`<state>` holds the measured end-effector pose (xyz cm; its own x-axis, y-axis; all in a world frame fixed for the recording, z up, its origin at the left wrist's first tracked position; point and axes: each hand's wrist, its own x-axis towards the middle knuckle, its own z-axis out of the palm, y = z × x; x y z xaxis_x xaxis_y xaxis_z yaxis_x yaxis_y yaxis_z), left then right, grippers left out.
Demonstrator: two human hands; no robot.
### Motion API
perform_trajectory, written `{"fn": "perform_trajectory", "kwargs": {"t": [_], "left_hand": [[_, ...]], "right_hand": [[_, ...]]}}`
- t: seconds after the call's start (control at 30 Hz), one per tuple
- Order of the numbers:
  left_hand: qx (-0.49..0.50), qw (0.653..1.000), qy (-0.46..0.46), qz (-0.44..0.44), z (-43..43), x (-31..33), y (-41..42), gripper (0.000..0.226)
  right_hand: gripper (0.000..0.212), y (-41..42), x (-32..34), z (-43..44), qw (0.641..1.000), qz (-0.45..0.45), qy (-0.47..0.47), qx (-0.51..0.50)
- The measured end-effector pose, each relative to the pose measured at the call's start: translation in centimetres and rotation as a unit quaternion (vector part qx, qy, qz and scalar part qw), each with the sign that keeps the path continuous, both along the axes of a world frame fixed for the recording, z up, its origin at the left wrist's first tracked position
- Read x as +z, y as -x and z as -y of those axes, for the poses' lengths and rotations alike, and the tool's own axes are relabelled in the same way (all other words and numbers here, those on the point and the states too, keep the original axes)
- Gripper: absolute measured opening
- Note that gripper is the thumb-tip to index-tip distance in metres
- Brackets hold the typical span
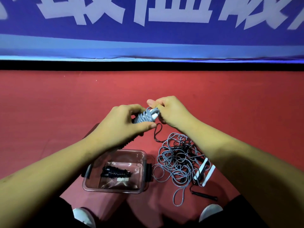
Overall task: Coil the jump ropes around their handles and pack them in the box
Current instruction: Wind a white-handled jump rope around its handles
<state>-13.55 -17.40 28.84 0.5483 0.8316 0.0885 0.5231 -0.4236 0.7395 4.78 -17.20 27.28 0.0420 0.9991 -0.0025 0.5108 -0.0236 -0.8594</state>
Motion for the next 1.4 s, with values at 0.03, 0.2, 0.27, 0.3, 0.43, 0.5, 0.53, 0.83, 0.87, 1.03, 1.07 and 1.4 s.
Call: {"fn": "perform_trajectory", "kwargs": {"t": [0.03,0.2,0.27,0.3,0.43,0.5,0.53,0.83,0.87,1.03,1.07,1.4], "left_hand": [[0.007,0.998,0.043,0.039,0.2,0.1,-0.2,0.027],[0.051,0.94,0.214,0.261,0.6,0.6,-0.8,0.023],[0.053,0.921,0.239,0.303,0.2,0.7,-0.6,0.019],[0.051,0.912,0.252,0.32,0.0,0.6,-0.5,0.021],[0.036,0.875,0.289,0.386,-0.8,0.1,-0.1,0.028],[0.028,0.862,0.3,0.408,-1.1,0.1,-0.1,0.032],[0.021,0.857,0.305,0.416,-1.1,0.0,-0.2,0.032],[-0.031,0.797,0.374,0.473,-0.9,0.4,-0.8,0.039],[-0.034,0.791,0.383,0.476,-1.0,0.4,-0.7,0.04],[-0.023,0.793,0.404,0.456,-1.0,0.3,-0.5,0.036],[-0.024,0.79,0.409,0.456,-0.9,0.3,-0.5,0.033],[-0.037,0.813,0.354,0.461,-0.7,0.2,-1.3,0.028]], "right_hand": [[0.054,0.0,-0.1,0.1,1.0,-0.005,0.018,-0.006],[0.048,0.7,0.4,0.0,0.99,-0.123,0.064,-0.031],[0.044,1.0,0.9,-0.1,0.985,-0.157,0.066,-0.042],[0.043,1.1,1.0,-0.1,0.983,-0.165,0.066,-0.044],[0.035,0.8,1.4,0.3,0.981,-0.182,0.07,-0.005],[0.026,0.4,1.8,0.6,0.972,-0.218,0.08,0.021],[0.02,0.3,2.0,0.6,0.966,-0.244,0.082,0.03],[0.015,1.5,2.7,0.5,0.895,-0.441,0.032,-0.054],[0.02,1.6,2.7,0.3,0.883,-0.464,0.032,-0.067],[0.011,2.0,2.8,0.1,0.873,-0.48,0.007,-0.09],[0.011,2.1,2.7,0.1,0.877,-0.471,-0.006,-0.094],[0.011,2.5,3.4,-0.3,0.901,-0.417,-0.079,-0.094]]}}
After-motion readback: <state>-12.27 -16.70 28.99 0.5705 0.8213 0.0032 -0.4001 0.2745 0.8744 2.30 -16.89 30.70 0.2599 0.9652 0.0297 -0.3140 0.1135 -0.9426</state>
